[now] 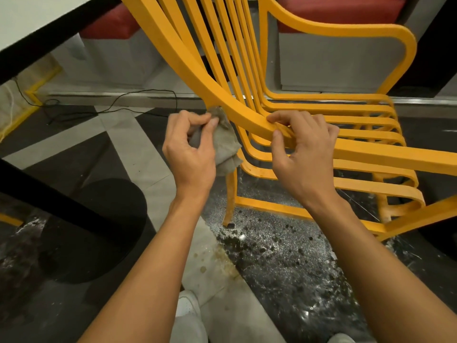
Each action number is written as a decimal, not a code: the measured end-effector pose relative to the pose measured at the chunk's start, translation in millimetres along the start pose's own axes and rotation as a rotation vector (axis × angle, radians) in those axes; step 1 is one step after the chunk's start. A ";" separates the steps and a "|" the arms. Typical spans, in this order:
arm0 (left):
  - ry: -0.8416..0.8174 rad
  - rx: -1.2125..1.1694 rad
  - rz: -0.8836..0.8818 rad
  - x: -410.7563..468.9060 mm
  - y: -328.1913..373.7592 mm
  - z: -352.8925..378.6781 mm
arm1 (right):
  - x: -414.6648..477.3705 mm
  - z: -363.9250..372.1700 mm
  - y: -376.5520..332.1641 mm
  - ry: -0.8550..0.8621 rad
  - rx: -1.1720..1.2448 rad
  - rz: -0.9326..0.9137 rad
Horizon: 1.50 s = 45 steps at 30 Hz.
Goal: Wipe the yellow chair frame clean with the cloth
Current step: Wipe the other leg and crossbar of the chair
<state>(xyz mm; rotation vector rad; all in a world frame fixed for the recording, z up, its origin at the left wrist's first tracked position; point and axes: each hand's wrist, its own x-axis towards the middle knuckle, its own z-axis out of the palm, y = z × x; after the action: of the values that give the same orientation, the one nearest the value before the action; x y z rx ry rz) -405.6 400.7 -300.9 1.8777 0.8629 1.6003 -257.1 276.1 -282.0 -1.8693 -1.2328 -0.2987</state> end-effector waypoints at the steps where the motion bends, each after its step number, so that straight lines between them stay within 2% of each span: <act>1: -0.021 0.013 -0.003 -3.5 -3.6 0.6 | -0.6 -0.1 0.4 0.000 0.001 -0.002; 5: -0.182 0.149 -0.028 -23.6 -20.2 -2.0 | -0.6 -2.3 0.9 -0.001 0.020 -0.005; 9: -0.268 0.252 -0.190 -34.7 -31.0 -7.9 | -1.0 -1.9 1.1 -0.009 0.041 -0.003; 11: -0.249 0.241 -0.355 -41.7 -36.7 -13.5 | -4.2 -4.4 0.4 0.026 0.075 -0.022; 14: -0.193 0.147 -0.719 -58.0 -48.9 -22.4 | -15.6 -8.6 -4.2 0.121 0.101 -0.126; 16: -0.147 0.056 -0.962 -74.5 -61.6 -25.9 | -28.1 -6.3 -7.1 0.110 0.121 -0.195; 19: -0.065 -0.140 -1.269 -104.1 -86.5 -27.9 | -47.8 7.4 -3.7 -0.059 0.175 -0.208; 22: -0.003 -0.301 -1.446 -136.3 -111.2 -23.3 | -63.2 30.2 10.3 -0.244 0.150 -0.128; 27: 0.196 -0.223 -1.674 -223.1 -167.8 -4.2 | -82.1 76.8 47.5 -0.582 0.001 0.063; 29: 0.292 -0.169 -1.747 -253.5 -191.4 5.6 | -89.0 93.3 64.2 -0.664 -0.048 0.070; 33: 0.429 -0.172 -1.827 -264.5 -210.5 26.7 | -98.8 119.0 98.4 -0.716 -0.108 -0.020; 36: 0.478 -0.173 -1.850 -272.5 -247.9 46.2 | -100.5 138.2 119.2 -0.776 -0.151 -0.030; 39: 0.551 -0.209 -1.851 -292.2 -289.7 64.8 | -103.5 153.0 129.2 -0.822 -0.112 0.001; 43: 0.586 -0.369 -1.787 -286.4 -293.0 74.4 | -109.0 161.3 138.5 -0.822 -0.023 0.016; 45: 0.545 -0.304 -1.736 -280.1 -291.1 81.4 | -111.2 163.0 142.0 -0.814 0.010 0.041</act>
<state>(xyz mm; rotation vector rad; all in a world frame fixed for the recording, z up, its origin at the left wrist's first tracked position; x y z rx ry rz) -391.7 384.0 -712.4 0.0144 1.6036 0.8438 -231.2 307.6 -521.7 -2.0714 -1.6956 0.5506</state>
